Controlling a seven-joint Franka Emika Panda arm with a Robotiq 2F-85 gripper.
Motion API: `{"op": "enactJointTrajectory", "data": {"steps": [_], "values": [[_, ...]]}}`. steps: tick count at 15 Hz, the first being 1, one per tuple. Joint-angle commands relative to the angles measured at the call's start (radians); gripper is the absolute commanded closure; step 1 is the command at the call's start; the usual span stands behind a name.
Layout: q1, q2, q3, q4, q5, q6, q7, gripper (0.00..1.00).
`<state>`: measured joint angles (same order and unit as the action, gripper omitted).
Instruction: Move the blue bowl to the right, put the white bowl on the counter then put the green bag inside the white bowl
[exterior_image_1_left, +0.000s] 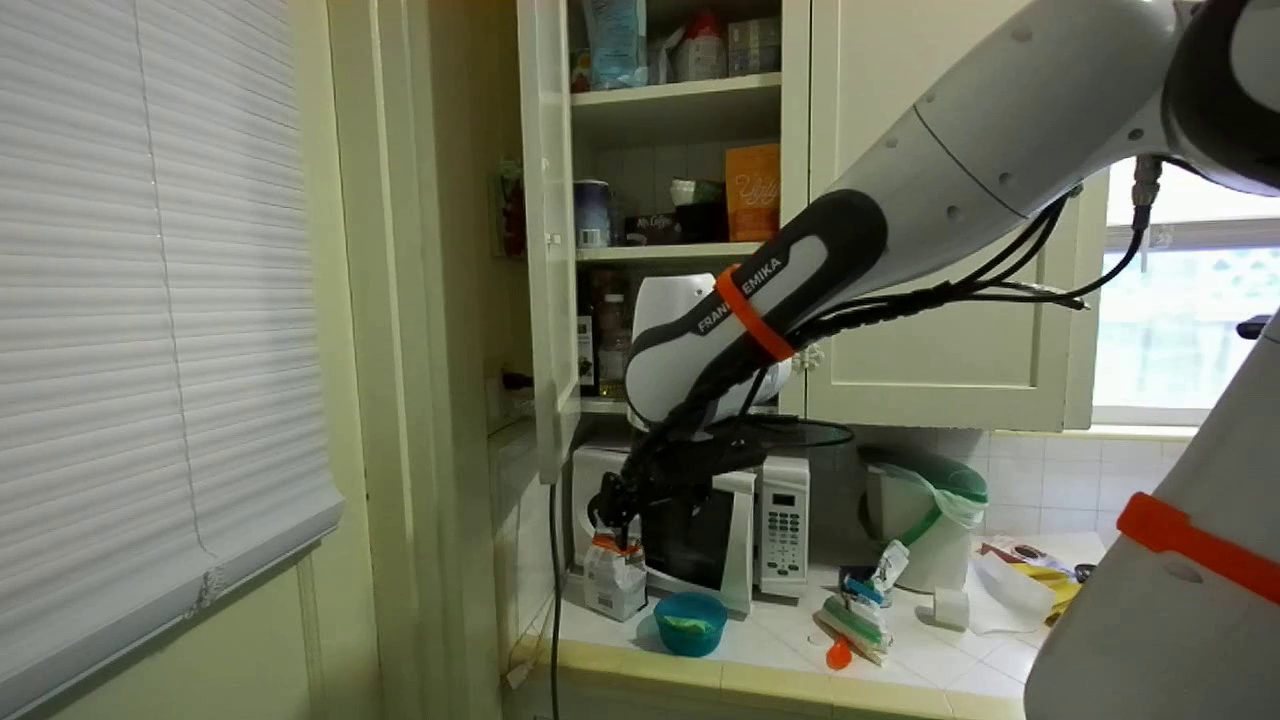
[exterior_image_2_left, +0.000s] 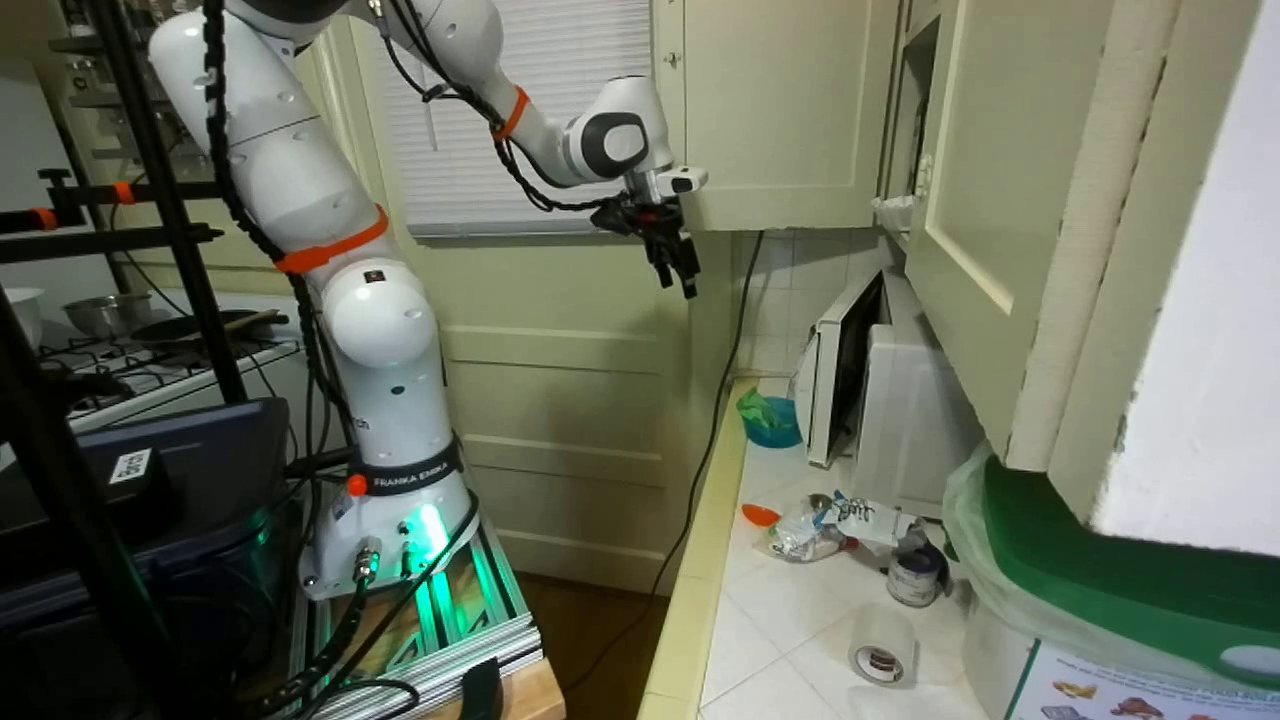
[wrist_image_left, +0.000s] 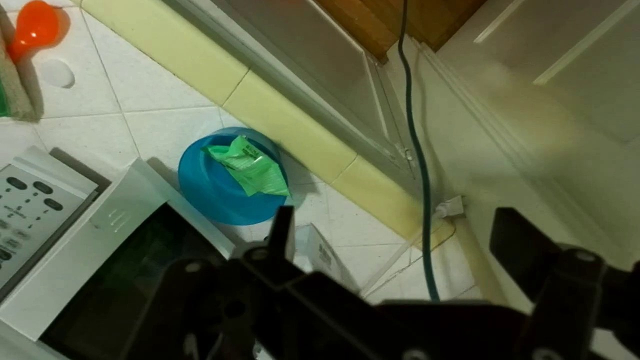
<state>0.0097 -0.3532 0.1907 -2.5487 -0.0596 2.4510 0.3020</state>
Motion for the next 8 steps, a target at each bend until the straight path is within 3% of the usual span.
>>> {"op": "enactJointTrajectory", "data": {"steps": [1, 4, 8], "values": [[-0.071, 0.067, 0.014, -0.06, -0.107, 0.189, 0.131, 0.0], [-0.14, 0.127, 0.021, -0.087, -0.205, 0.285, 0.261, 0.0], [-0.181, 0.203, -0.019, -0.111, -0.237, 0.358, 0.345, 0.0]]}}
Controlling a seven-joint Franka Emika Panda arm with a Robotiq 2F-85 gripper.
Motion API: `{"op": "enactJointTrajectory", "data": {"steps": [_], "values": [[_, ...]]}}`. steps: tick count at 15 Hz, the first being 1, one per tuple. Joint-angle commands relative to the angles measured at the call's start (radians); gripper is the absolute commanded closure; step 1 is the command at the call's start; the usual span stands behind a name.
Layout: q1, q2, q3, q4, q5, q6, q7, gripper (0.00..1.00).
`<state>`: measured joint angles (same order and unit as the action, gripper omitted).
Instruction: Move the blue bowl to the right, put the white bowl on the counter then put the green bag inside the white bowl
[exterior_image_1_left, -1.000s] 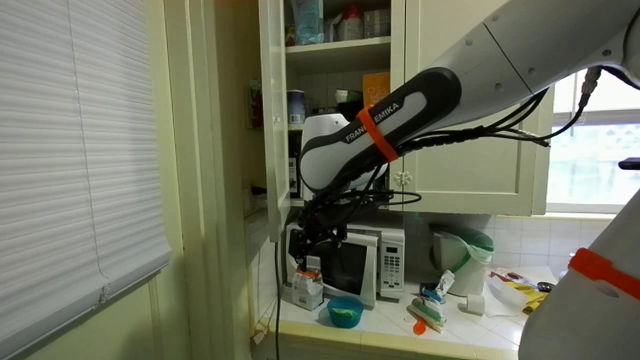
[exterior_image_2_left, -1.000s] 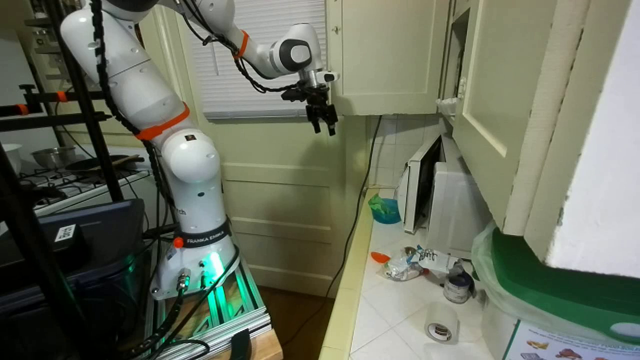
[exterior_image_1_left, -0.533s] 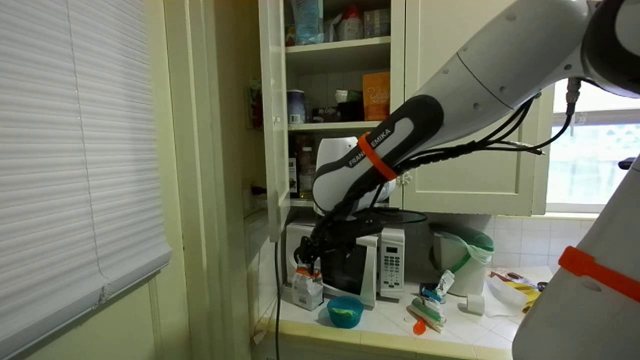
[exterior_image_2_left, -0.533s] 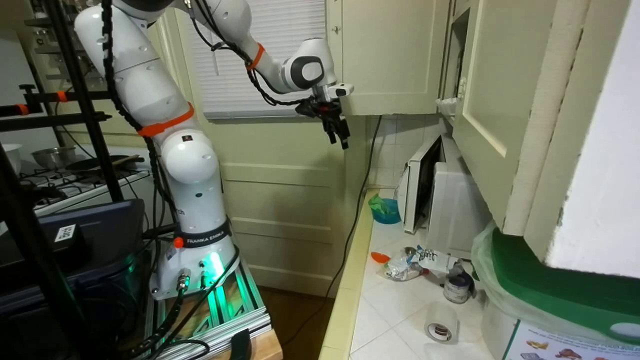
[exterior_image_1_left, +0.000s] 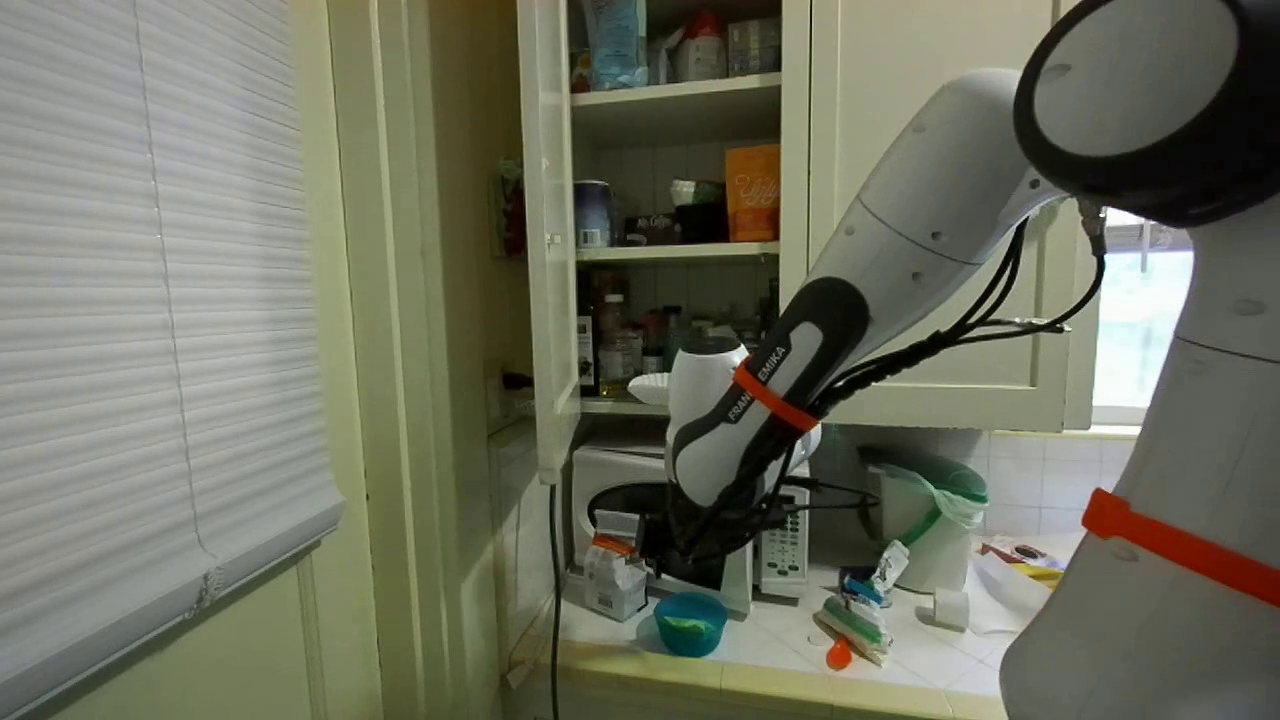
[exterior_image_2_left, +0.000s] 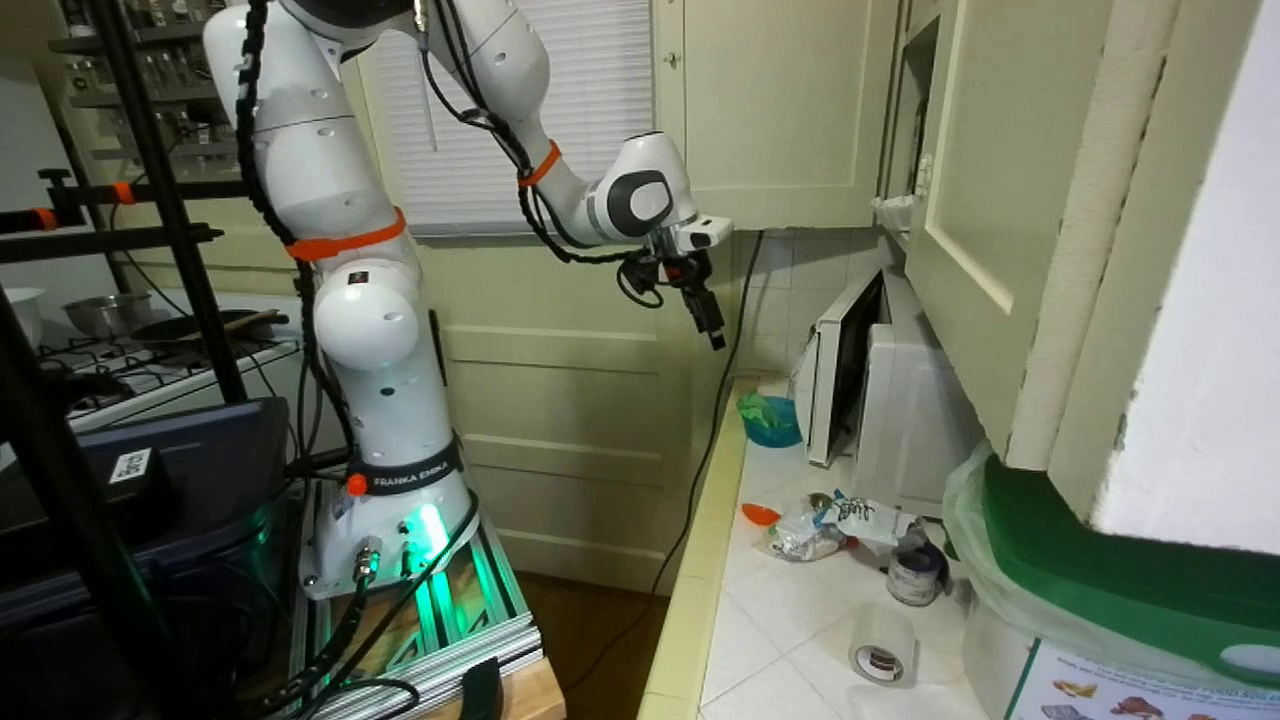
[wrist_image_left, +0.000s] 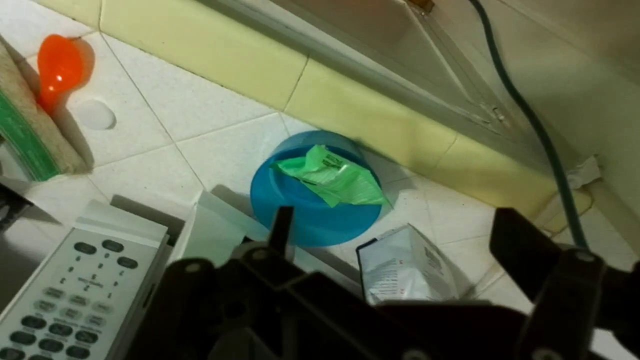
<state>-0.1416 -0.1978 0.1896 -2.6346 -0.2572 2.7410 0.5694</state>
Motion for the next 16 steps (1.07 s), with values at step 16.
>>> {"op": "enactJointTrajectory", "data": {"steps": [16], "values": [[0.004, 0.262, -0.159, 0.114, 0.032, 0.06, 0.085, 0.0]]}}
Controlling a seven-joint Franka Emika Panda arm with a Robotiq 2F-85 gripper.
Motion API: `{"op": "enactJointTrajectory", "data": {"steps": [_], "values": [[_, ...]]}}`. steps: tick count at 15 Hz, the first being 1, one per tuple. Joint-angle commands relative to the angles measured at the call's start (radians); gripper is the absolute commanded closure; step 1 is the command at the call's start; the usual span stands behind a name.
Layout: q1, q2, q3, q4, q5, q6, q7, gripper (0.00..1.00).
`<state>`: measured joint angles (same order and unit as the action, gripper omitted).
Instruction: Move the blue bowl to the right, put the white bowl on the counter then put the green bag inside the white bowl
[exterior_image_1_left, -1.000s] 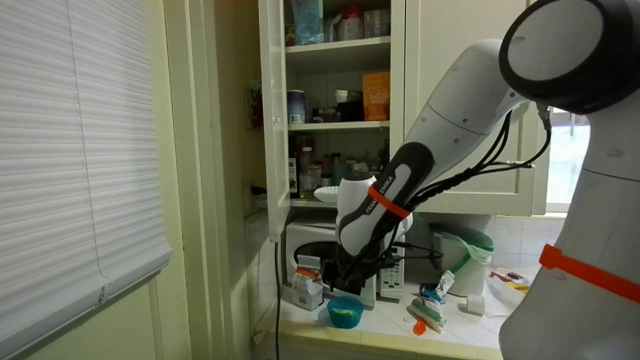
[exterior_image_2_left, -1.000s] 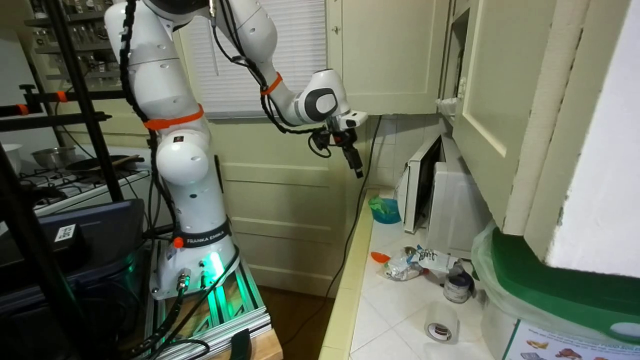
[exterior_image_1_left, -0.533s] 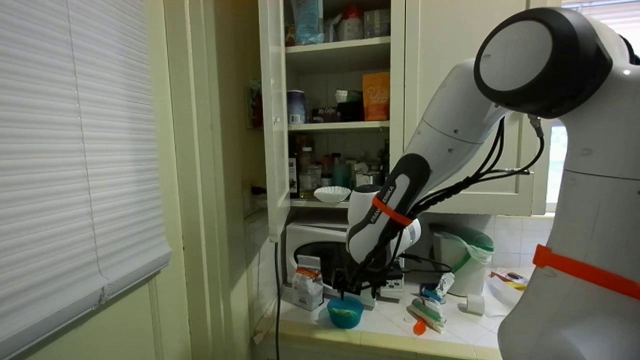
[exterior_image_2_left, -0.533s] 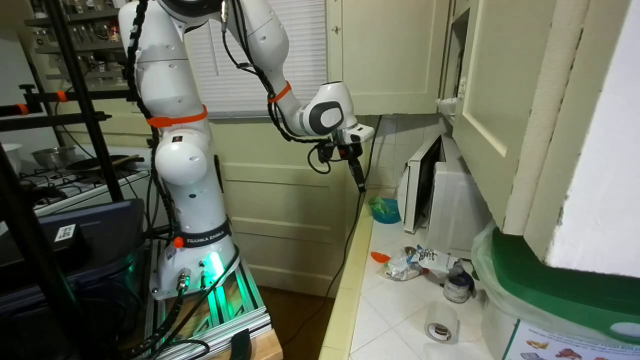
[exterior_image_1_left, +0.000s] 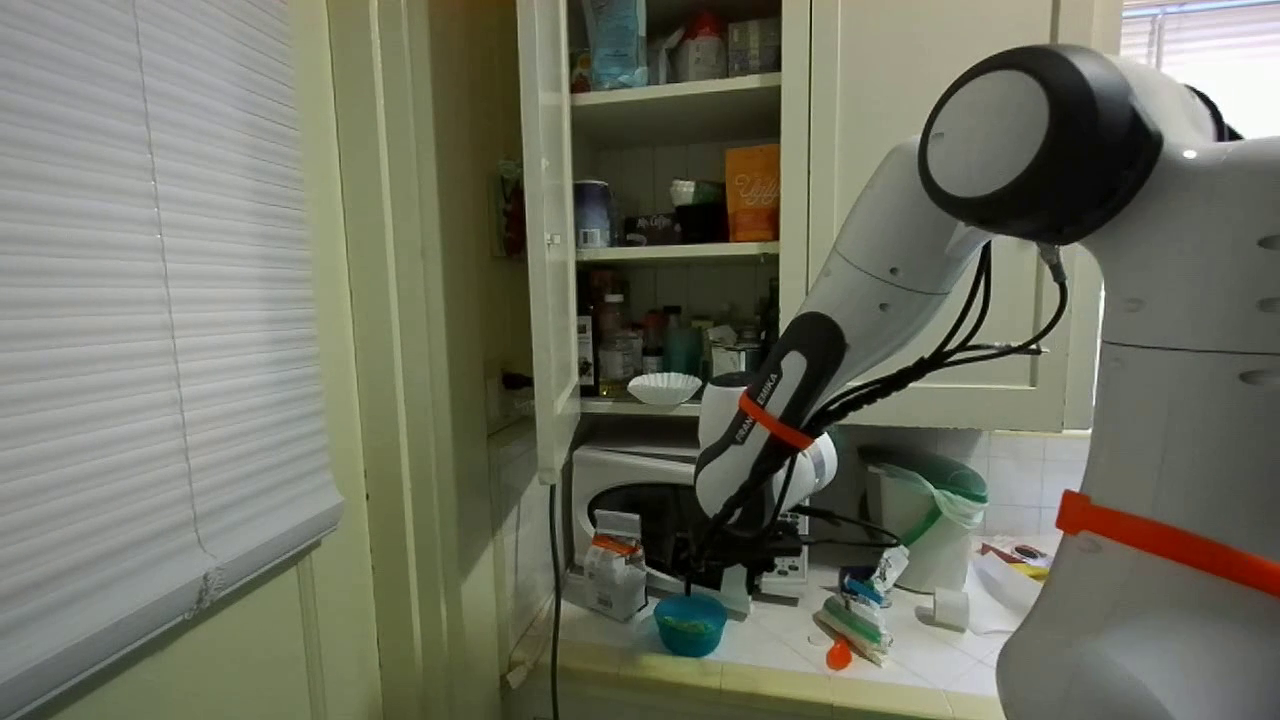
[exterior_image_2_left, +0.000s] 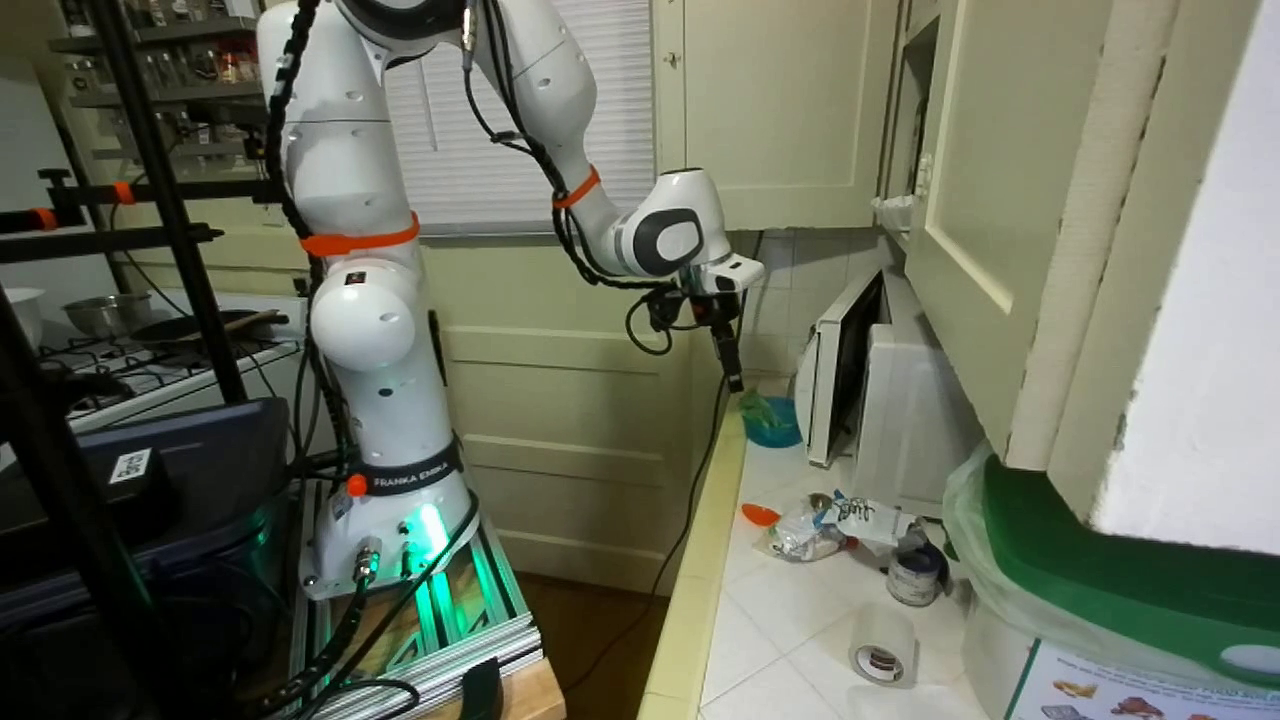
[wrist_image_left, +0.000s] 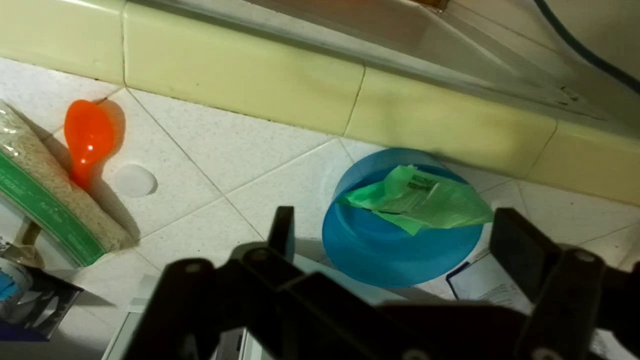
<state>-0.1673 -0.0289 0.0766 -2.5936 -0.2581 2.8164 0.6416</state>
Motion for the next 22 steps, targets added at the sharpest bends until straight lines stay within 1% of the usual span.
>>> {"op": "enactJointTrajectory", "data": {"steps": [1, 3, 4, 5, 8, 10, 13, 15, 17, 19, 20, 21, 22], "values": [[0.037, 0.118, -0.062, 0.091, 0.036, -0.012, 0.019, 0.0], [0.058, 0.174, -0.089, 0.128, 0.076, -0.009, -0.004, 0.0], [0.07, 0.196, -0.103, 0.143, 0.086, -0.007, 0.002, 0.0], [0.087, 0.219, -0.127, 0.152, 0.069, 0.01, 0.037, 0.0], [0.12, 0.27, -0.159, 0.157, 0.123, 0.046, 0.014, 0.0], [0.133, 0.289, -0.173, 0.145, 0.169, 0.104, 0.001, 0.0], [0.151, 0.31, -0.188, 0.119, 0.244, 0.241, -0.015, 0.0], [0.153, 0.331, -0.182, 0.112, 0.306, 0.326, -0.04, 0.0], [0.145, 0.354, -0.165, 0.117, 0.37, 0.355, -0.07, 0.0], [0.132, 0.361, -0.147, 0.115, 0.427, 0.359, -0.101, 0.25], [0.13, 0.36, -0.142, 0.109, 0.452, 0.363, -0.113, 0.32], [0.129, 0.358, -0.14, 0.104, 0.472, 0.362, -0.126, 0.42], [0.127, 0.354, -0.135, 0.099, 0.492, 0.361, -0.137, 0.5]]}}
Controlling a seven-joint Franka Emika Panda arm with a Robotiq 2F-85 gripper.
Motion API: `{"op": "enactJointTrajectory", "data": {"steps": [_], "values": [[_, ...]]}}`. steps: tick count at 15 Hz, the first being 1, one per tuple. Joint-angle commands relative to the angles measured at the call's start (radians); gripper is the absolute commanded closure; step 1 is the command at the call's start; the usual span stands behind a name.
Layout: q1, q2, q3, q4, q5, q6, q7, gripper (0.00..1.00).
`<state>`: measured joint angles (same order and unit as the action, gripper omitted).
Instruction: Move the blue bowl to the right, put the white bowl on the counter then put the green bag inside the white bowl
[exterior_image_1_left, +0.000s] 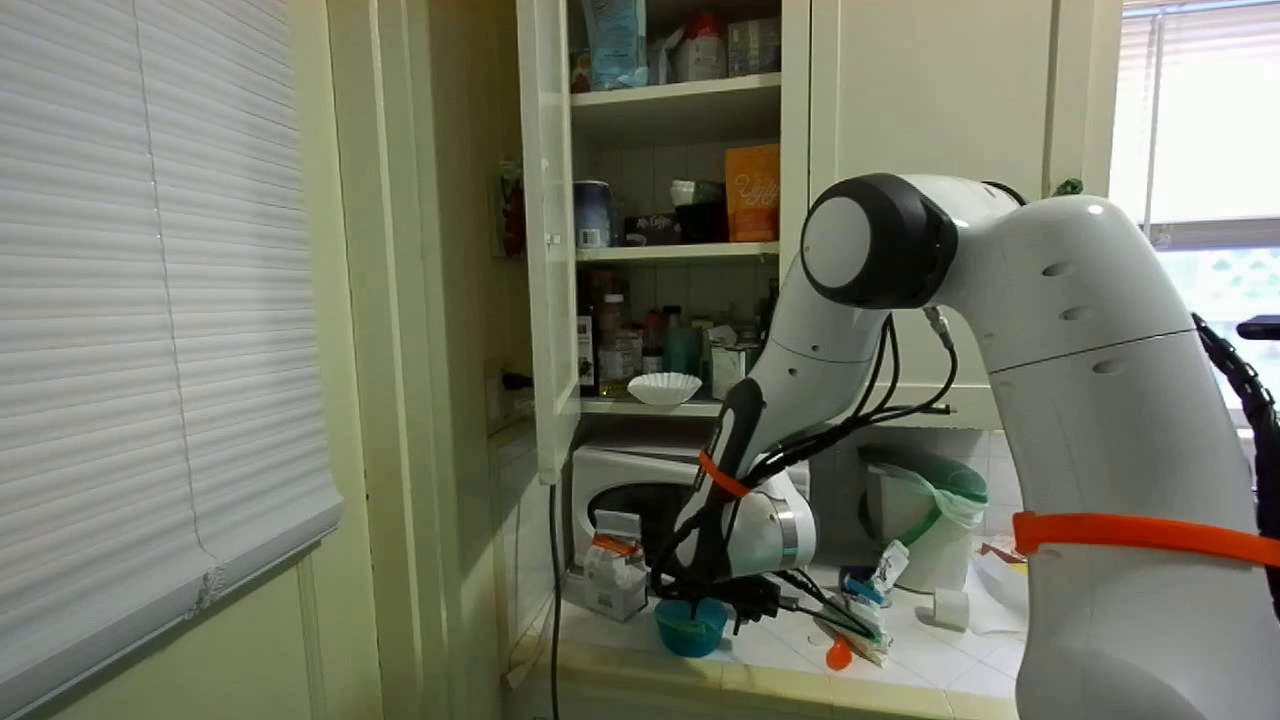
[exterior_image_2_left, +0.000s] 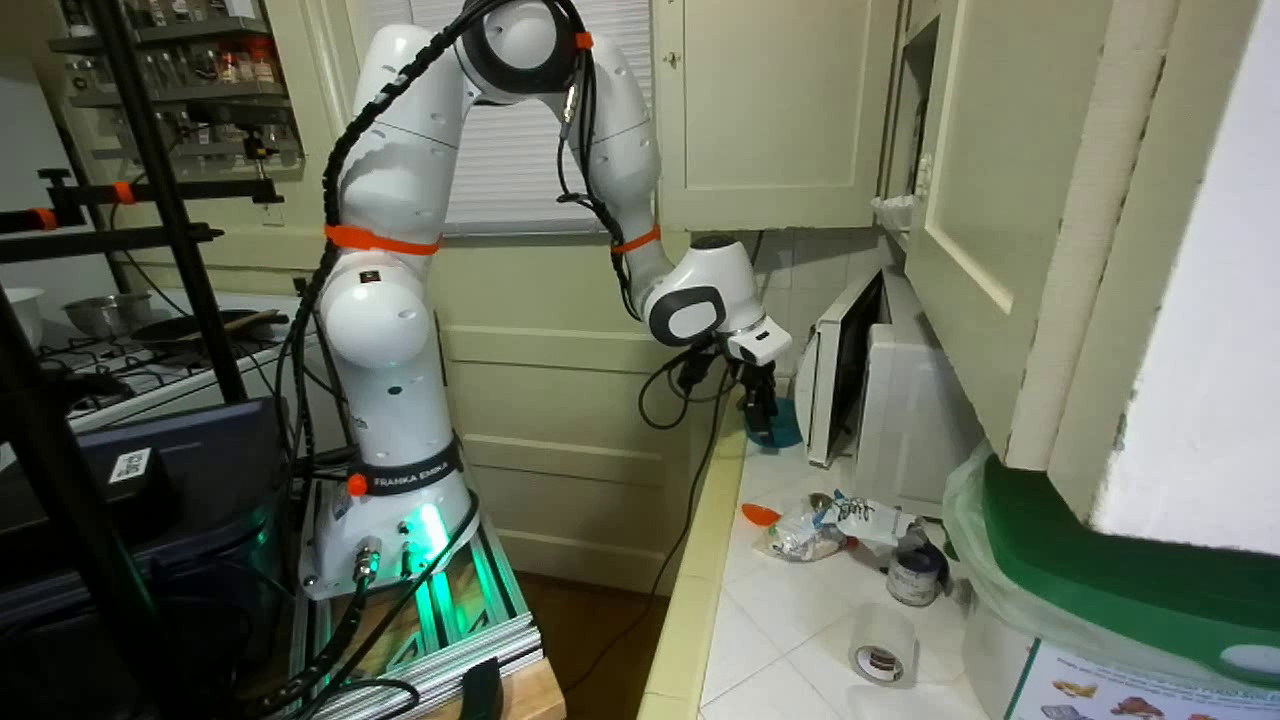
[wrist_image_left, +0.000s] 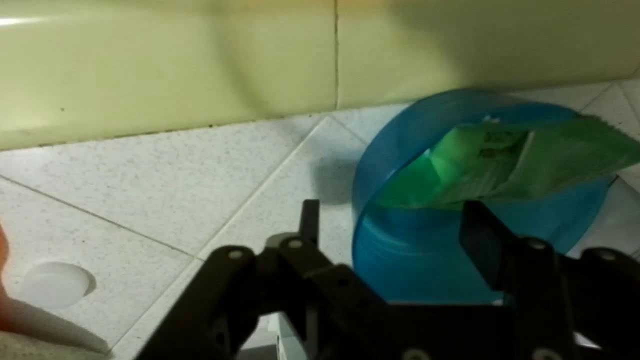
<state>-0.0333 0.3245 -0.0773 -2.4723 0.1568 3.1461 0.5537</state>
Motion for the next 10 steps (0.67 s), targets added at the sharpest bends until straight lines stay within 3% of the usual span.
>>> {"op": "enactJointTrajectory", "data": {"steps": [1, 6, 7, 10], "values": [[-0.007, -0.005, 0.02, -0.028, 0.093, 0.027, -0.06, 0.58], [-0.092, -0.017, 0.094, -0.059, 0.101, 0.002, -0.102, 0.95], [-0.125, -0.015, 0.125, -0.063, 0.105, -0.005, -0.11, 1.0], [-0.238, -0.017, 0.221, -0.08, 0.116, 0.006, -0.125, 0.99]]}}
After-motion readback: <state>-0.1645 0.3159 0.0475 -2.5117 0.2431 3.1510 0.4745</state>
